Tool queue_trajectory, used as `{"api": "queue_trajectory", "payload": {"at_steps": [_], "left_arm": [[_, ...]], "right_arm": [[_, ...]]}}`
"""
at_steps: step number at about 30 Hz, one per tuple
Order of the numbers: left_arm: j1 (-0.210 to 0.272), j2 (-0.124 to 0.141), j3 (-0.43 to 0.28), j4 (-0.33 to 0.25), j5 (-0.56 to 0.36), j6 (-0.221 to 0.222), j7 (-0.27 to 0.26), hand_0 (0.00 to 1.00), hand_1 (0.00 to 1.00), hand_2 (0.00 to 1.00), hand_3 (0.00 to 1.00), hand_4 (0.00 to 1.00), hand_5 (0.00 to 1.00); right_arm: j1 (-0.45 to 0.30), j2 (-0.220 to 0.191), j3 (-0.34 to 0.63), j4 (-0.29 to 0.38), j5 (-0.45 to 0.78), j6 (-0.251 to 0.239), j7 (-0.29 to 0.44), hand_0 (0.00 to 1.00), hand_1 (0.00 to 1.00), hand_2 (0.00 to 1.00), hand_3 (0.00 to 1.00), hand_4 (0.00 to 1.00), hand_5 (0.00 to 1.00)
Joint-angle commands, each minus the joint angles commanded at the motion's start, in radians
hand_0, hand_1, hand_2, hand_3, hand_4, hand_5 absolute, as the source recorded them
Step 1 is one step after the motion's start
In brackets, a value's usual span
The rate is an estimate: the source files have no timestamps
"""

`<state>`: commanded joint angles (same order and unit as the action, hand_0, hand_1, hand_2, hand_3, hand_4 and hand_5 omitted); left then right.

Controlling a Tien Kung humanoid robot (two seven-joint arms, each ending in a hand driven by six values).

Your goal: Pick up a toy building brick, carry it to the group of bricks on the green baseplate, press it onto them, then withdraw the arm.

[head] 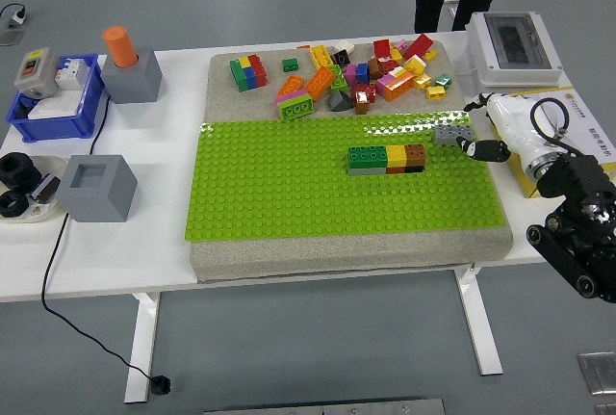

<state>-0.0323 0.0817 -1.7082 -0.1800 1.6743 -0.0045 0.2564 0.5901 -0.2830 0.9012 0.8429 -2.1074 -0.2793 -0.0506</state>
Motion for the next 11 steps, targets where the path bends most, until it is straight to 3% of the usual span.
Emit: {"api": "queue_trajectory", "payload": {"at_steps": [11], "left_arm": [[-0.003, 0.002, -0.001, 0.0, 0.001, -0.002, 0.001, 0.779, 0.78, 0.746, 0.441, 0.998, 0.86]], "right_arm": [[0.102, 0.016, -0.105, -0.081, -0.033, 0.066, -0.044, 0.675, 0.694, 0.774, 0.681, 0.712, 0.252]]}}
